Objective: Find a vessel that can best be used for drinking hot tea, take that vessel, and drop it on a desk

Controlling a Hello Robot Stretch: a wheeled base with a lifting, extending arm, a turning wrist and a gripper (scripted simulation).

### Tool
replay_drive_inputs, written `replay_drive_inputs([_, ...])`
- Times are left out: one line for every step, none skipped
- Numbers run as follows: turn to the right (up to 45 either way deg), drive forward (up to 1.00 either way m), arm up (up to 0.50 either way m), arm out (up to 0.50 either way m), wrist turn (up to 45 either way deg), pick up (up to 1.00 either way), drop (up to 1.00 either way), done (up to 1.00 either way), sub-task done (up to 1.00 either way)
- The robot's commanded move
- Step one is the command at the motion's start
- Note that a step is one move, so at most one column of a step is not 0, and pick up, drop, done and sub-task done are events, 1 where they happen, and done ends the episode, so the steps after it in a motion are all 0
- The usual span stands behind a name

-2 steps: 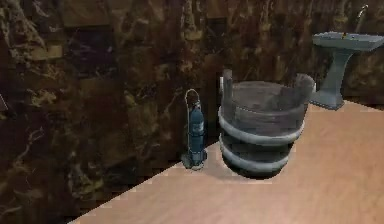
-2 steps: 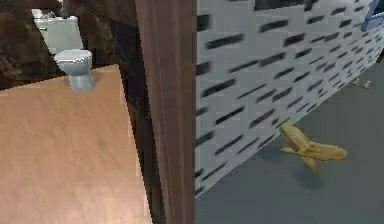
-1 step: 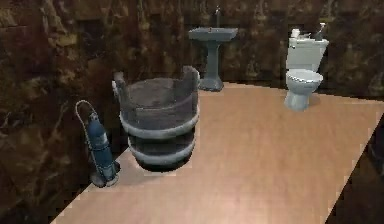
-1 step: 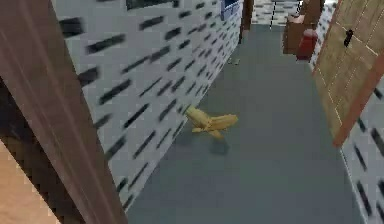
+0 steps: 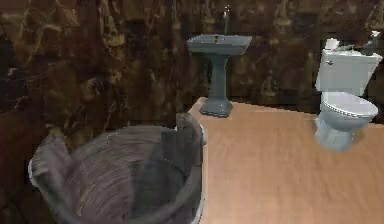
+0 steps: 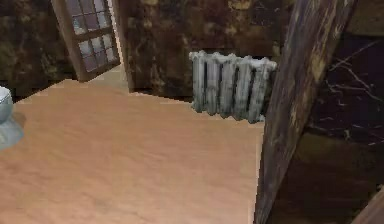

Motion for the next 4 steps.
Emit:
replay_drive_inputs([45.0,0.00,0.00,0.00,0.0,0.00,0.00,0.00,0.00])
replay_drive_inputs([15.0,0.00,0.00,0.00,0.0,0.00,0.00,0.00,0.00])
replay_drive_inputs([0.0,1.00,0.00,0.00,0.0,0.00,0.00,0.00,0.00])
replay_drive_inputs([0.0,1.00,0.00,0.00,0.0,0.00,0.00,0.00,0.00])
